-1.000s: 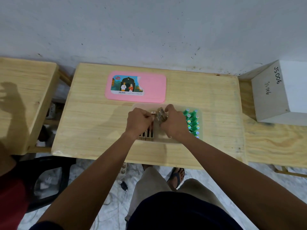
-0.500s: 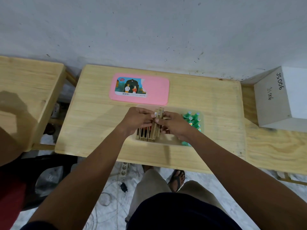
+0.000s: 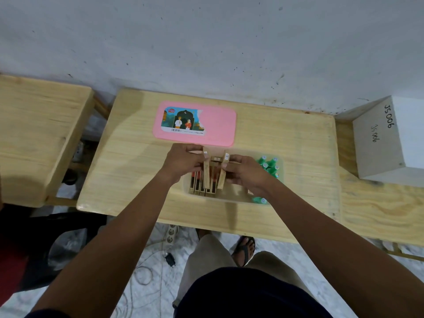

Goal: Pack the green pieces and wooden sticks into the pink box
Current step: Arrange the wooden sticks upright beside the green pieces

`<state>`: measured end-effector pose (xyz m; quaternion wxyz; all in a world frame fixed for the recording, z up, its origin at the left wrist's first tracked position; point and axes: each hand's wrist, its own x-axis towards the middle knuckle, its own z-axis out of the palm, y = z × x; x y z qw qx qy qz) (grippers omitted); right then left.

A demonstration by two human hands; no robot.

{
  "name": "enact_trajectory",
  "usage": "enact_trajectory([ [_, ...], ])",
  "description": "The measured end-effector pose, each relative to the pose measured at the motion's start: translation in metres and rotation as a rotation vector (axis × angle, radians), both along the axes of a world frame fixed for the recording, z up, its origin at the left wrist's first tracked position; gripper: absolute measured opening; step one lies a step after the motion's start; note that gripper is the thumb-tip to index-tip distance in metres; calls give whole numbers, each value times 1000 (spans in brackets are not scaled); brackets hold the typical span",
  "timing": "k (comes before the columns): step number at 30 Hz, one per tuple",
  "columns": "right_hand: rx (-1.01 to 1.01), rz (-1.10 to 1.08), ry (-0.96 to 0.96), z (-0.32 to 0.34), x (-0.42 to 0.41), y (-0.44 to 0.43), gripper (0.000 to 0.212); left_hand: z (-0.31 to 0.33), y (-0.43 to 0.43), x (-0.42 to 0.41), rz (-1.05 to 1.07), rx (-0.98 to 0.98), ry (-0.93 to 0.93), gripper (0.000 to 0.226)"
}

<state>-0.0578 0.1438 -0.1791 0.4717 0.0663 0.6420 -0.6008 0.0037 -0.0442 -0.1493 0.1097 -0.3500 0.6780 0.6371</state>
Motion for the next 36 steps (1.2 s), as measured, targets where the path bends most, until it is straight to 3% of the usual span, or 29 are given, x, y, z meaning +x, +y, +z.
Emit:
enact_trajectory([
  [3, -57, -9, -77, 0, 1, 3, 27, -1, -4, -4, -95, -287, 20, 34],
  [11, -67, -5, -89, -1, 5, -8, 34, 2, 2, -4, -386, -882, -23, 26],
  [14, 65, -11, -12, -7, 6, -12, 46, 2, 3, -5, -466, -1019, -12, 27],
  [19, 229, 26, 184, -14, 11, -28, 45, -9, -1, -12, -756, -1321, 39, 28],
  [25, 279, 46, 268, -24, 24, -49, 46, -11, -3, -11, -967, -1508, 41, 25],
  [28, 353, 103, 395, -22, 25, -56, 44, -14, -3, -7, -994, -1568, 49, 16],
  [33, 440, 201, 610, -17, 23, -59, 21, -26, -6, 3, -1021, -1657, 106, 5],
  [36, 478, 259, 662, -19, 24, -61, 23, -25, -4, 4, -997, -1661, 118, 4],
])
